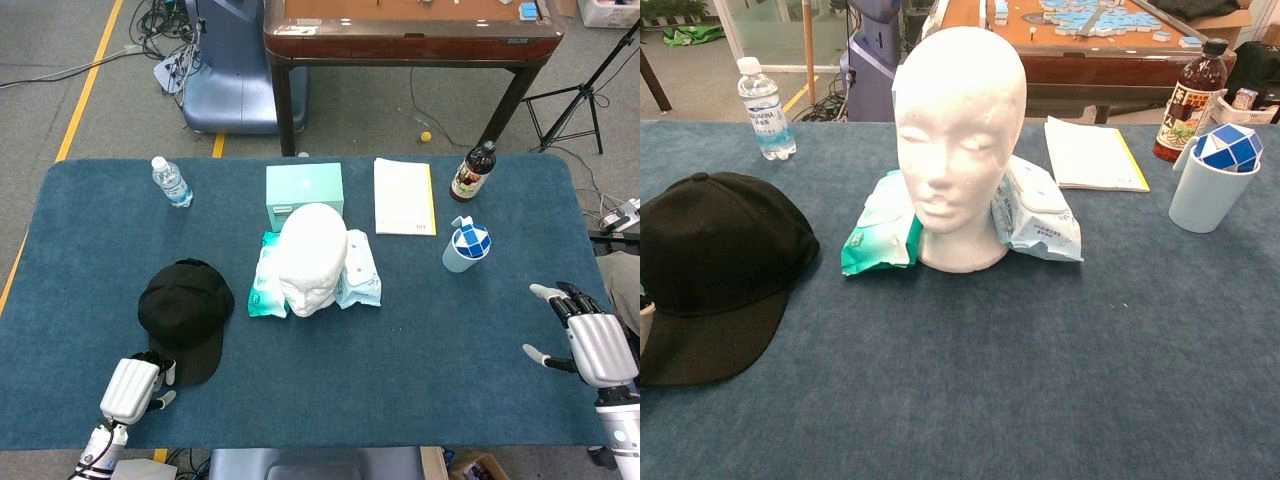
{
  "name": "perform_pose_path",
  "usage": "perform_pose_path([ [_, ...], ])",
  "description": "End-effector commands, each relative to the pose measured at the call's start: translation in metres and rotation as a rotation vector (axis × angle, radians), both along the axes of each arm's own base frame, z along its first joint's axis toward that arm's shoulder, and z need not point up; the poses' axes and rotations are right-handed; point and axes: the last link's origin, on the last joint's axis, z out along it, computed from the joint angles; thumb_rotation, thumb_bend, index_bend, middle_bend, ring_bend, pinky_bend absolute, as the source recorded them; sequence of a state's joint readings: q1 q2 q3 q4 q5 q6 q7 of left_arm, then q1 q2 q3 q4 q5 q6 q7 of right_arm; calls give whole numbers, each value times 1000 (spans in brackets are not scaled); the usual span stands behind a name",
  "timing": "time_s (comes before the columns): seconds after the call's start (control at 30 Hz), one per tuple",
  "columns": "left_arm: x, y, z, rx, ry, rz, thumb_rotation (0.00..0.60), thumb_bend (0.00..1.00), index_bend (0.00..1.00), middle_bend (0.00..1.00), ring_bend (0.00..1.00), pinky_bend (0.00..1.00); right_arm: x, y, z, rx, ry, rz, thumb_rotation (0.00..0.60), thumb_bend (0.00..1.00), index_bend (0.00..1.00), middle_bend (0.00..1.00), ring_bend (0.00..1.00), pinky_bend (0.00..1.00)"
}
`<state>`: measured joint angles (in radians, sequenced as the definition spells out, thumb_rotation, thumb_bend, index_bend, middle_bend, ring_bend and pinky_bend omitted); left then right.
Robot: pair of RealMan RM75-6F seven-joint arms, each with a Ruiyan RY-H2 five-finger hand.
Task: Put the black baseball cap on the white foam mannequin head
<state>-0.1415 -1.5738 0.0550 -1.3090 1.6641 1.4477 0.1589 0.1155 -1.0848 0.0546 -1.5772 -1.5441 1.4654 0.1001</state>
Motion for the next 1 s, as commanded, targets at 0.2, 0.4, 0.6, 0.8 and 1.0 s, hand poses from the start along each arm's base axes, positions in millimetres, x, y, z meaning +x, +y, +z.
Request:
perform_pose_path([
  [0.2,8,2,-5,-18,-3,-16,600,23,665,786,475,557,0,1,2,-4,-5,5,600,0,218,294,157,244],
  [0.4,10,4,-12,-44,10,-23,600,23,665,786,475,557,-1,2,5,-12,-14,4,600,0,218,293,157,244],
  [0.6,14,9,-18,-52,32,-44,600,23,667,786,476,557,-1,2,6,-13,-17,5,600,0,218,293,157,244],
  [0.8,17,15,-22,-40,41,-56,600,23,668,787,477,557,-2,2,6,-12,-16,4,600,0,219,293,157,244],
  [1.0,15,18,-23,-39,49,-51,600,23,669,787,477,557,-2,2,6,-11,-15,4,600,0,218,293,157,244],
])
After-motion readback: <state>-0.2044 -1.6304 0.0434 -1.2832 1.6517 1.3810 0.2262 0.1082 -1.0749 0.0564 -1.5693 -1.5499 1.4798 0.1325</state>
